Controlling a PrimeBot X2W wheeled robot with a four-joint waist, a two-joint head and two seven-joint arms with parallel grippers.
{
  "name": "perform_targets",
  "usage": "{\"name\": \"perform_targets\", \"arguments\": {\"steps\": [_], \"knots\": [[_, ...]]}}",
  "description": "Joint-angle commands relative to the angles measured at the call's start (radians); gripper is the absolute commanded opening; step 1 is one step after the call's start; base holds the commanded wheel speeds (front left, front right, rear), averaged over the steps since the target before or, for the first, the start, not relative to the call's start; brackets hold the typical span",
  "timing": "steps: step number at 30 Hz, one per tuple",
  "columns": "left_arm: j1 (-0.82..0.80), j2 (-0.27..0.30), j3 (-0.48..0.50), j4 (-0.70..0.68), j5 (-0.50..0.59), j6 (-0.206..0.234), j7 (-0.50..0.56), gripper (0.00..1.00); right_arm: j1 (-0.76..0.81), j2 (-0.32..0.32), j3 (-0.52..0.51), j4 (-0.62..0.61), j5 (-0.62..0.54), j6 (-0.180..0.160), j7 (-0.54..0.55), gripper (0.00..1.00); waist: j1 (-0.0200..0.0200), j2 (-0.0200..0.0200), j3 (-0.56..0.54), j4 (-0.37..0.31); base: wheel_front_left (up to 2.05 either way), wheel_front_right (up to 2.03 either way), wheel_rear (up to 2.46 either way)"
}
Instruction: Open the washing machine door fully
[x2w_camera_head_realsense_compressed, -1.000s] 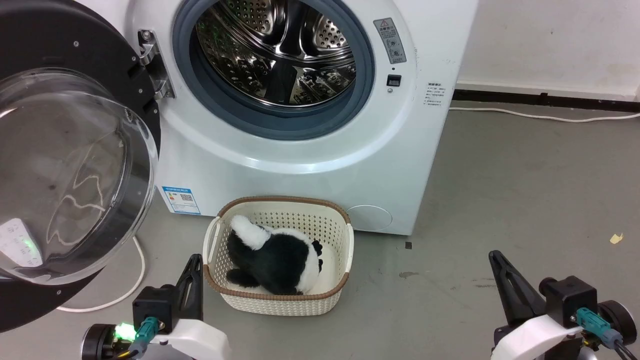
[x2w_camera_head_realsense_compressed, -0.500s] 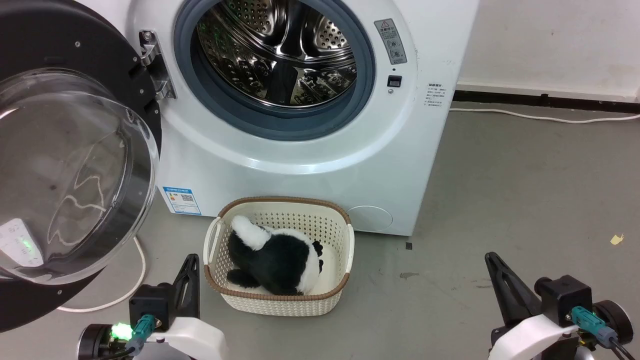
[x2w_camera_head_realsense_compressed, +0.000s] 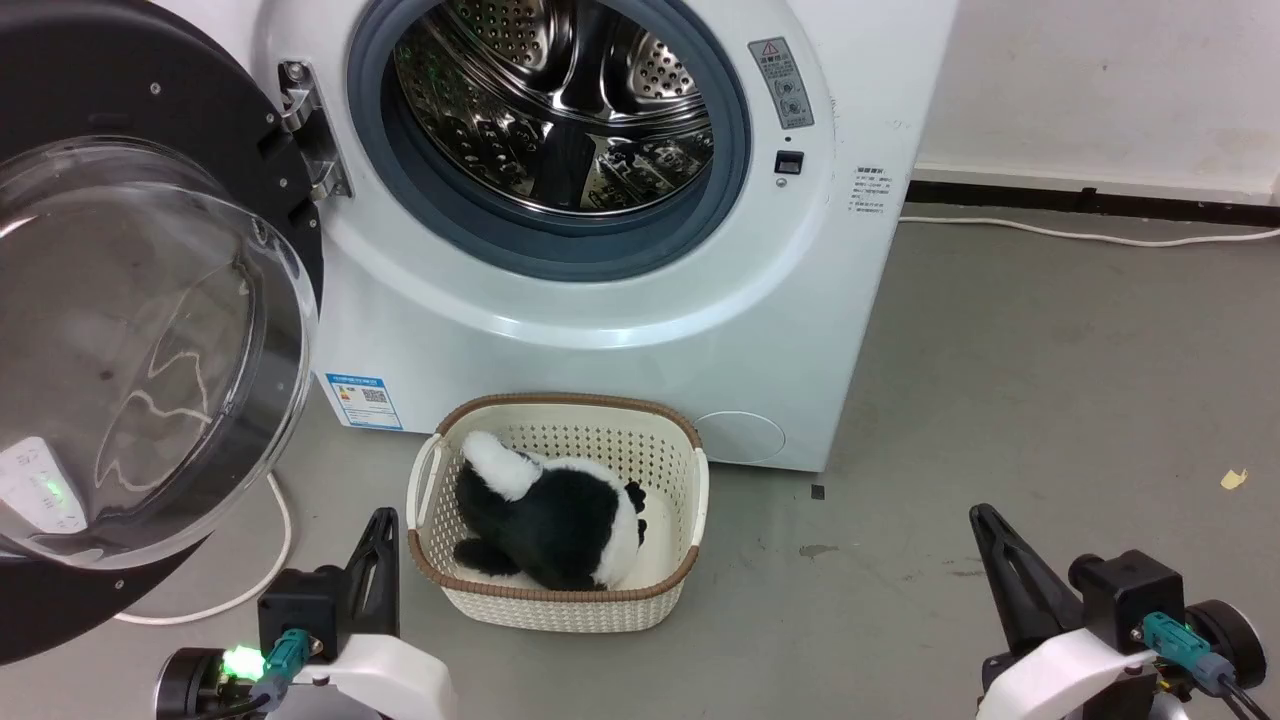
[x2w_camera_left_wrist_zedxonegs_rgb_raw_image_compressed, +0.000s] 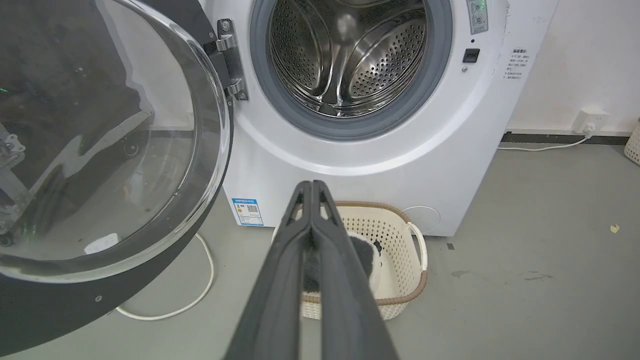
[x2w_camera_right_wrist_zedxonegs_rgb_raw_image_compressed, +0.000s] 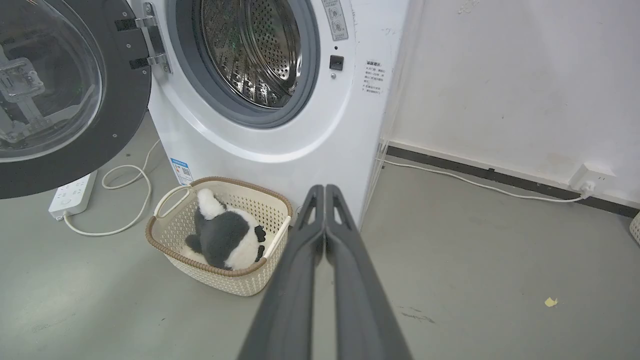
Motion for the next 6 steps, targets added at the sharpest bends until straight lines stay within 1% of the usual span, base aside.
{"name": "perform_targets", "arguments": {"steps": [1,6], "knots": [[-0.015,0.000,0.002,-0.004,0.009,-0.005,0.000,0.00,-0.013,0.003,-0.001,-0.003,-0.008,0.001,0.001,0.00,0.0000,0.0000,0.000,0.000,0.00,0.00,0.00],[-0.015,0.000,0.002,-0.004,0.009,-0.005,0.000,0.00,-0.013,0.003,-0.001,-0.003,-0.008,0.001,0.001,0.00,0.0000,0.0000,0.000,0.000,0.00,0.00,0.00]]}}
